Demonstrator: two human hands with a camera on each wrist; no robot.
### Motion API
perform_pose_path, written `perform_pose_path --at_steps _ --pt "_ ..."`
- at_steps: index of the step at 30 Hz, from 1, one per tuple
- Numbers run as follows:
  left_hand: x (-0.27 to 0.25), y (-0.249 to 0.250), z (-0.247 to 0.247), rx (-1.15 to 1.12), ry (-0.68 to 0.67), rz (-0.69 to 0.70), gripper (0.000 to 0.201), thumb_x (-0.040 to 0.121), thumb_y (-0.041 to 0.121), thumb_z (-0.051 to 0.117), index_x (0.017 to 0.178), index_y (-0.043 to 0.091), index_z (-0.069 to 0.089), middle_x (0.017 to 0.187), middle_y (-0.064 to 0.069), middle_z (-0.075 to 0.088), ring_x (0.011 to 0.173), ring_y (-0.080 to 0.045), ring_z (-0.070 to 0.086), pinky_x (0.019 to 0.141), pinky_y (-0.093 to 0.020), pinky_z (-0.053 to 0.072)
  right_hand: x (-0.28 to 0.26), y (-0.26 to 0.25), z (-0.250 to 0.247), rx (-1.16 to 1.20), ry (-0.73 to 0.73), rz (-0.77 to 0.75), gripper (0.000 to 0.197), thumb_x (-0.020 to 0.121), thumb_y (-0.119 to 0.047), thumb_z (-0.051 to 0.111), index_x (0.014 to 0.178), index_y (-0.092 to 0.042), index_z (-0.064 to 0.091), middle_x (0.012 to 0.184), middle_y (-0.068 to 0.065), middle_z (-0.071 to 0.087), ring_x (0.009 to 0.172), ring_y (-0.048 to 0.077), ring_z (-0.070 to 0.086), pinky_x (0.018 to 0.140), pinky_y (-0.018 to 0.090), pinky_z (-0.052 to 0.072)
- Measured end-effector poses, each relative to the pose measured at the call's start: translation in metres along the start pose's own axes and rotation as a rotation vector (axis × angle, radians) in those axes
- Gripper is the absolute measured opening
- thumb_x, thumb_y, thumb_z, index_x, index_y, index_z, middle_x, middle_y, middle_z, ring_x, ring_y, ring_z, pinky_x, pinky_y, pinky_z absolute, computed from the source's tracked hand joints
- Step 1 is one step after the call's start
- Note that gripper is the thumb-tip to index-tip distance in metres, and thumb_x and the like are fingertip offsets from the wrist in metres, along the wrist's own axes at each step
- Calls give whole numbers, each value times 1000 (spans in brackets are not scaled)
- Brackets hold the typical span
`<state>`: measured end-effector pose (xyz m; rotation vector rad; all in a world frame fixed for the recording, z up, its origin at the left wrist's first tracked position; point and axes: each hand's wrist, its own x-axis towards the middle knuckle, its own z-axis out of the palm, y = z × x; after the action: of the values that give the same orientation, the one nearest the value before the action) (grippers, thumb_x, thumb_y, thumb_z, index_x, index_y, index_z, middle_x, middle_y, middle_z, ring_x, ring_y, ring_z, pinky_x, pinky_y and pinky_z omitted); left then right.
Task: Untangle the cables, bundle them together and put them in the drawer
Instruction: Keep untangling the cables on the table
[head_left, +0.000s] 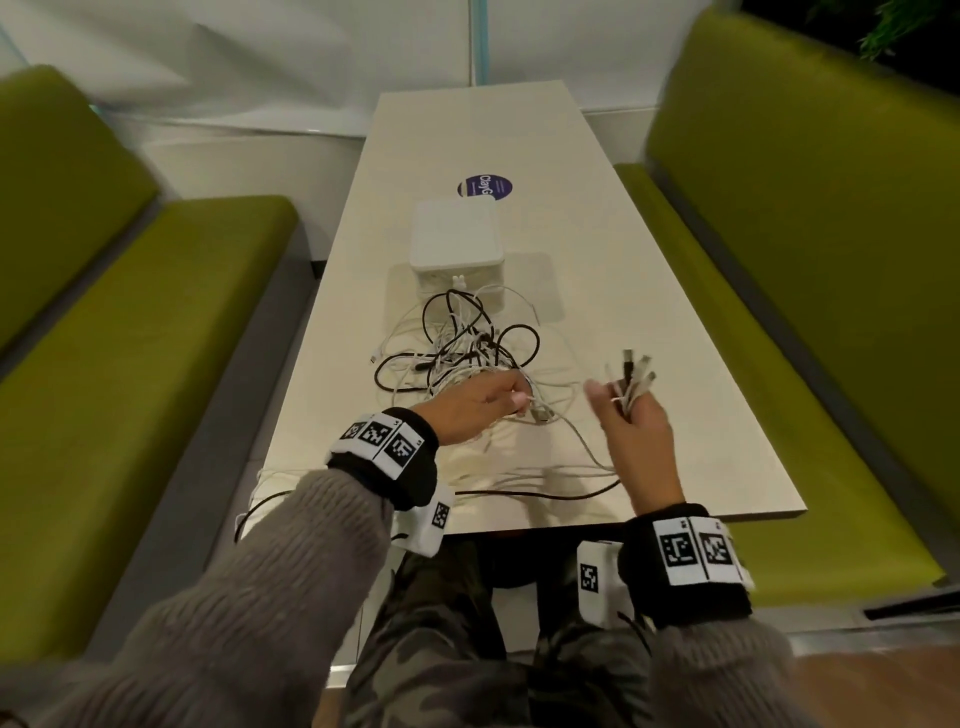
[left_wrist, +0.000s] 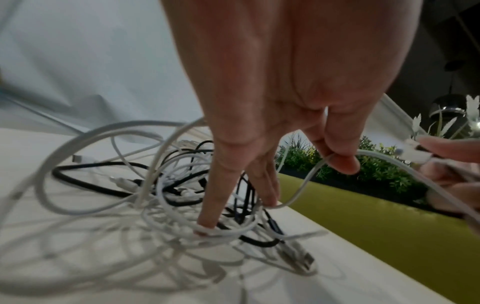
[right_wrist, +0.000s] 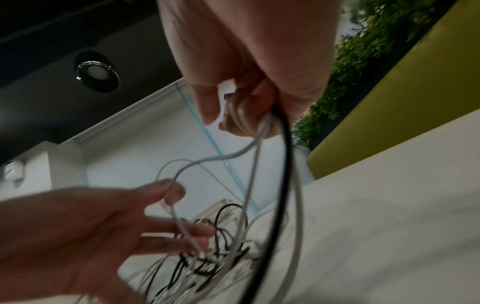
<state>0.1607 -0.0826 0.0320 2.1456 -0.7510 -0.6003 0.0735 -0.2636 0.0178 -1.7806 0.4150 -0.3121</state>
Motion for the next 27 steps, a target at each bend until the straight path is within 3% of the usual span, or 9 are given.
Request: perform_pose_path --at_steps 3,5,9,13,16,18,20,22,27 --pt "0 6 2 -83 26 40 19 96 32 42 96 19 55 96 -9 60 93 -23 56 88 -32 43 -6 -5 16 -159 -124 -27 28 78 -49 72 72 -27 56 55 -11 46 54 9 45 53 23 32" --pt "-2 8 3 -154 38 50 19 99 24 42 103 10 55 95 0 63 90 -5 58 85 -18 43 -6 -6 24 -262 -180 -28 28 80 -49 70 72 -23 62 63 -7 60 63 12 56 55 25 38" --pt "-6 -2 2 -143 47 55 13 96 21 50 97 11 57 92 3 59 84 -3 55 80 -18 43 -4 0 26 -109 -168 -33 27 87 -39 64 68 -21 65 70 11 69 67 19 61 65 29 39" --pt "-6 -12 5 -23 51 -10 8 94 24 53 96 17 57 89 5 58 88 -13 55 82 -24 43 -4 -3 20 171 -60 -55 26 91 -24 61 66 -18 61 67 -17 64 65 -11 60 64 9 39" --pt "-3 -18 -2 -42 77 -48 7 94 17 53 99 15 58 103 -3 65 101 -19 60 93 -29 44 -4 -6 15 303 84 -83 26 93 -19 59 67 -15 61 85 -17 65 80 -21 57 73 2 40" --pt "0 -21 -9 -61 80 -46 10 94 9 51 101 11 58 101 4 65 96 -10 61 91 -22 44 -4 -6 13 376 193 -81 27 94 -22 57 68 -18 62 89 -11 64 87 -13 58 82 11 42" --pt "5 -21 -15 -32 77 -47 13 94 7 49 102 5 59 96 10 64 89 -3 59 89 -22 44 -4 -3 13 428 282 -79 27 92 -36 60 66 -28 65 73 -15 58 77 -1 54 76 24 41" --pt "8 -21 -19 42 68 -53 14 95 9 49 103 6 60 93 12 62 88 -7 59 90 -27 44 -5 -1 14 474 361 -90 27 84 -51 60 66 -33 70 65 -16 50 70 5 45 69 26 35" --pt "11 -17 -25 130 55 -63 13 95 14 49 103 14 60 95 11 63 94 -11 59 93 -32 44 -4 3 9 544 490 -114 27 89 -45 60 70 -29 69 66 -19 53 72 7 48 72 28 38"
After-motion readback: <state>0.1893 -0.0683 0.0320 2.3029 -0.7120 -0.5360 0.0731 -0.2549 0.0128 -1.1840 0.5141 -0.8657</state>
